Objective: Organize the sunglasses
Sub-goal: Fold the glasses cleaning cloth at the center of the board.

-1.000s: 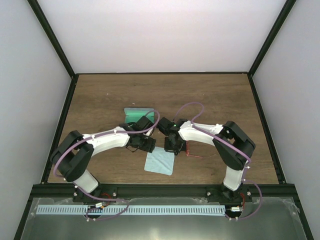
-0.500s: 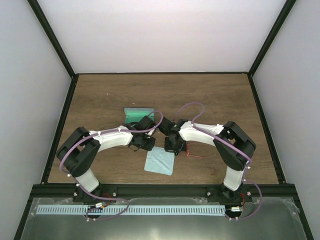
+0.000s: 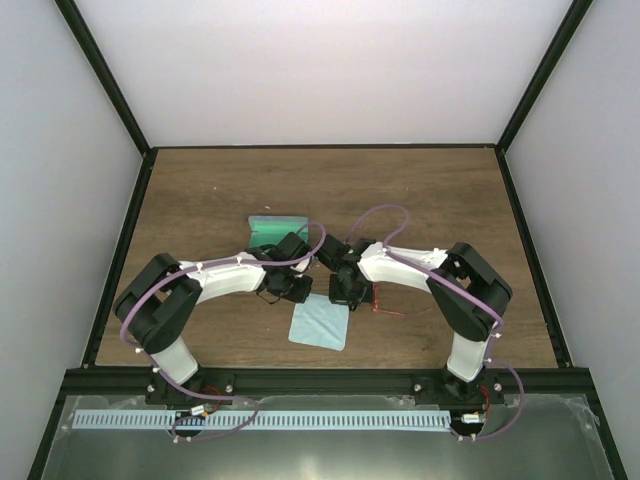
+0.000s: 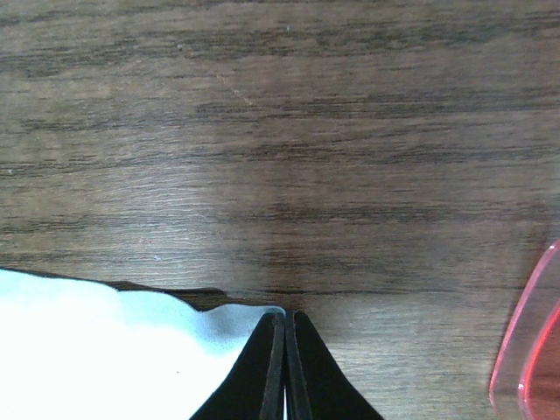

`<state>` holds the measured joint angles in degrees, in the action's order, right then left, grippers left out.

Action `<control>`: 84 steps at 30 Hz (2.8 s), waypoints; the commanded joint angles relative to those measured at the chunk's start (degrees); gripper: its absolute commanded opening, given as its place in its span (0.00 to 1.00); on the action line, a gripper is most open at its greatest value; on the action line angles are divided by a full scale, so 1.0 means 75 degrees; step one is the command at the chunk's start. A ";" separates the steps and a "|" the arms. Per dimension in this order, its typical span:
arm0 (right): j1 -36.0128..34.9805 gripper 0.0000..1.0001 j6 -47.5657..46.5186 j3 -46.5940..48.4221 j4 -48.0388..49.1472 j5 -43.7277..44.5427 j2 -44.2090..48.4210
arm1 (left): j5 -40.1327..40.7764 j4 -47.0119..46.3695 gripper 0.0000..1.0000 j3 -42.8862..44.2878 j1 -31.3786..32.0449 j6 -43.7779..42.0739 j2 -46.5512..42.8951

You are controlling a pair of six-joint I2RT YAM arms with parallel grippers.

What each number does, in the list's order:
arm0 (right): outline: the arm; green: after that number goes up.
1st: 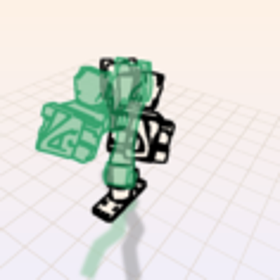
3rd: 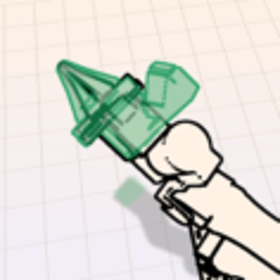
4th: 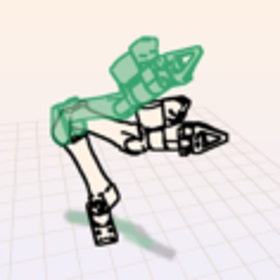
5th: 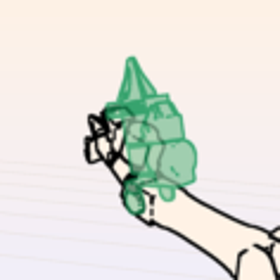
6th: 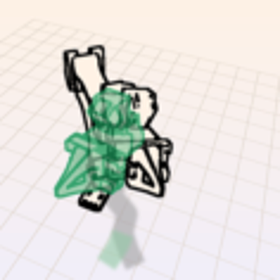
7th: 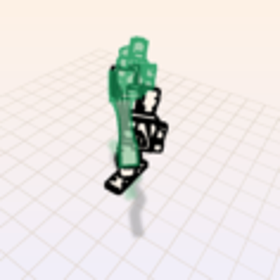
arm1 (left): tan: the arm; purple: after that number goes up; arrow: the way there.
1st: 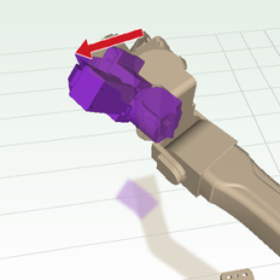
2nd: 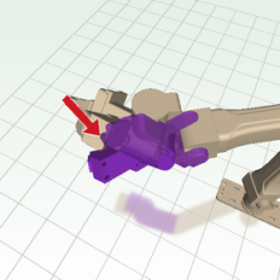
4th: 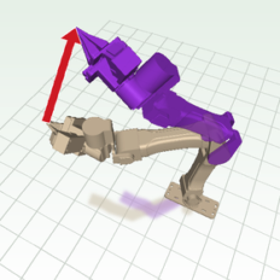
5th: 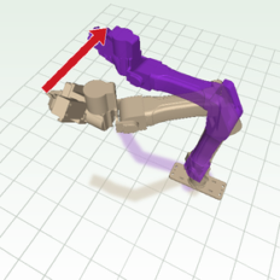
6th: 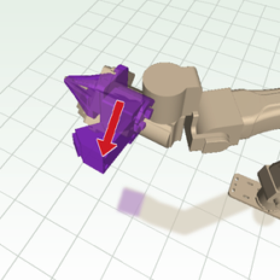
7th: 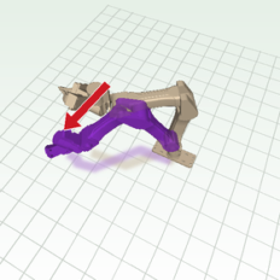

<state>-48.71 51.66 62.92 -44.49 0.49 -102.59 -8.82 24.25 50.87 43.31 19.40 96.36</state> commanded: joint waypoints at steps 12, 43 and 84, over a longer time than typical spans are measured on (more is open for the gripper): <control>0.0340 0.01 -0.0210 0.0484 -0.0307 0.0261 0.0024 | -0.0119 0.0688 0.04 0.0351 -0.0015 -0.0116 0.0123; 0.0134 0.01 -0.0192 0.0302 -0.0197 -0.0113 0.0629 | -0.0253 0.1008 0.04 0.0641 -0.0127 -0.0190 -0.0413; -0.0607 0.01 0.0534 -0.0769 -0.0263 -0.0206 0.1631 | -0.1088 0.1346 0.04 -0.0004 0.0017 -0.0851 -0.1047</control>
<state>-52.73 54.54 57.45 -46.50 -1.26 -92.27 -15.75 33.28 52.18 42.87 14.85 89.84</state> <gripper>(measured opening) 0.009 0.039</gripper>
